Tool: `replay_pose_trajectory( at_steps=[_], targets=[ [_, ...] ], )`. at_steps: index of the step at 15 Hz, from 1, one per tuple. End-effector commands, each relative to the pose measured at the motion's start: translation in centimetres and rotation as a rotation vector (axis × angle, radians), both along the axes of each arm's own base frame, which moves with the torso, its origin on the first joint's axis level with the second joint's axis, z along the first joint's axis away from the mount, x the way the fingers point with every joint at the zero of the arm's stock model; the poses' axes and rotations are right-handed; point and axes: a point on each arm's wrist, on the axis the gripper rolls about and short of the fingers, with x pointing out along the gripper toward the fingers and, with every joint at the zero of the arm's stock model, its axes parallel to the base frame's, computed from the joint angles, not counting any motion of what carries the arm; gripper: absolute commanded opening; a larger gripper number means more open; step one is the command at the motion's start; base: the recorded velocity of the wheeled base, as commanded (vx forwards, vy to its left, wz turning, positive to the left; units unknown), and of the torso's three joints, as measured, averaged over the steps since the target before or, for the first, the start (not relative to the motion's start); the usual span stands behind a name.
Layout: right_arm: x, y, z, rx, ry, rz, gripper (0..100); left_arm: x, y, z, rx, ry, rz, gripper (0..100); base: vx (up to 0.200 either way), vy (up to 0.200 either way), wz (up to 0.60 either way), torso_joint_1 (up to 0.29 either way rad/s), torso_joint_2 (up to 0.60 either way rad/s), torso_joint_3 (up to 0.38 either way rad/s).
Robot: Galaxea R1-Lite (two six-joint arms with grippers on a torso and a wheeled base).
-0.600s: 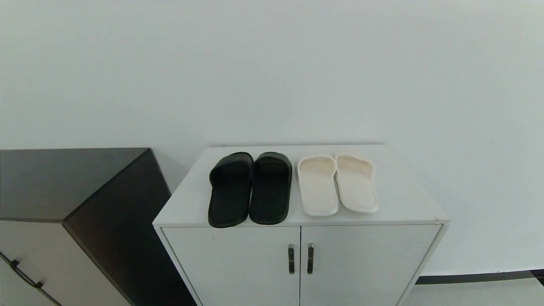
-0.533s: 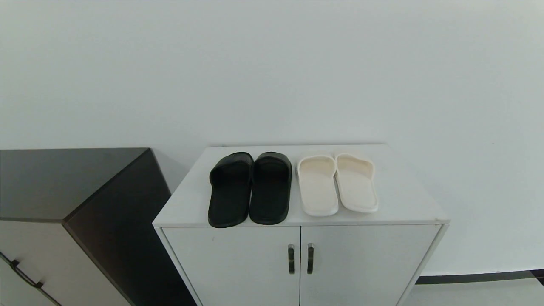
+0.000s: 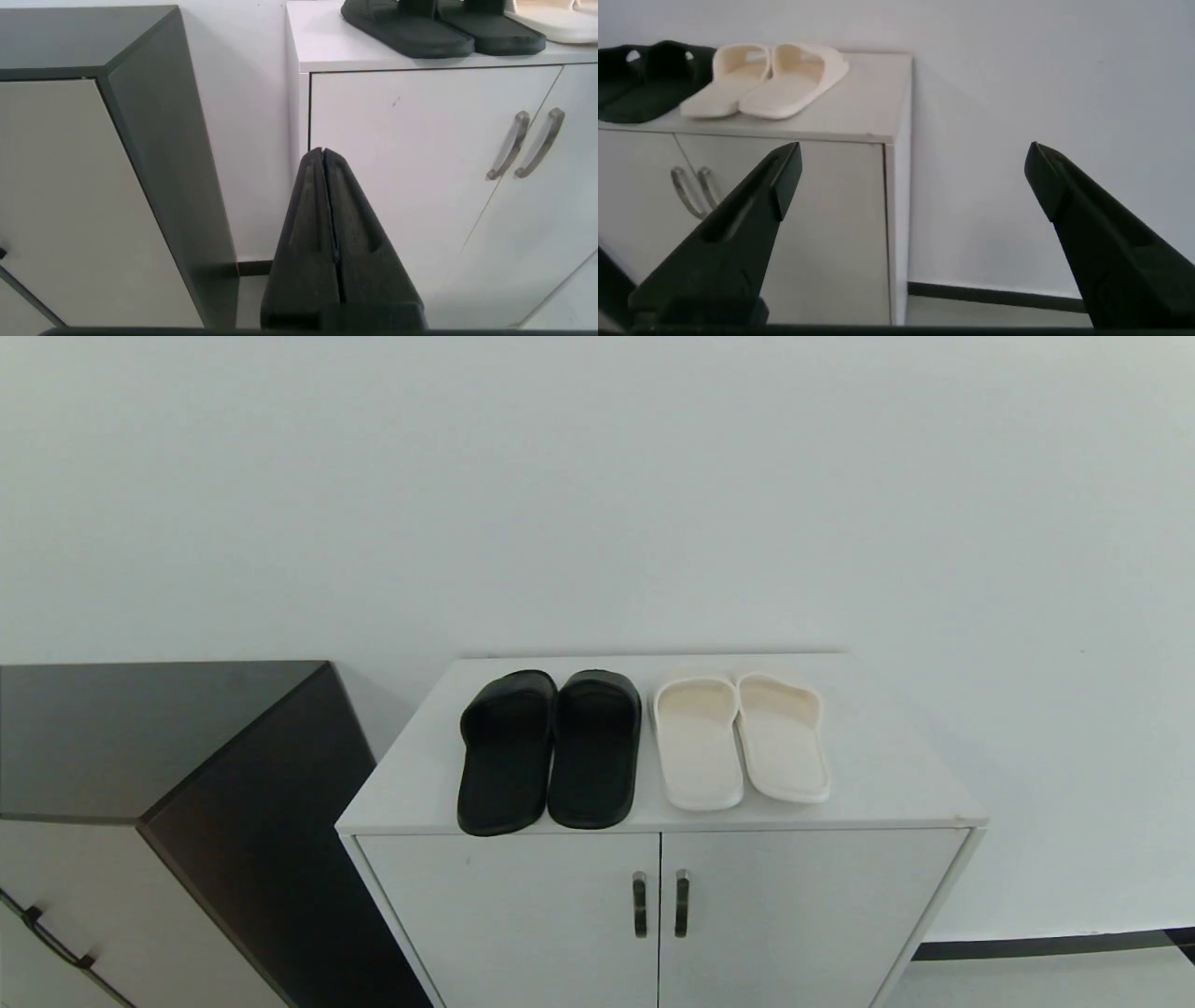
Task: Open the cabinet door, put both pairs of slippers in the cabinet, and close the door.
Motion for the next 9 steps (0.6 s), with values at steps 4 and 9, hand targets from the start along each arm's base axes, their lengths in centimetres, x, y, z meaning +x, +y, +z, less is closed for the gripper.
replay_pose_trajectory(
  at_steps=[4,9],
  targets=[
    [11.7,7.6,3.7,0.073,0.219,0.261,100,0.0,0.0,0.0,0.021,0.0,0.0,0,0.0,0.0,0.0,0.0,0.0,0.0],
    [15.4,16.3,4.5,0.104,0.302,0.252,100,0.0,0.0,0.0,0.021,0.0,0.0,0,0.0,0.0,0.0,0.0,0.0,0.0]
  ],
)
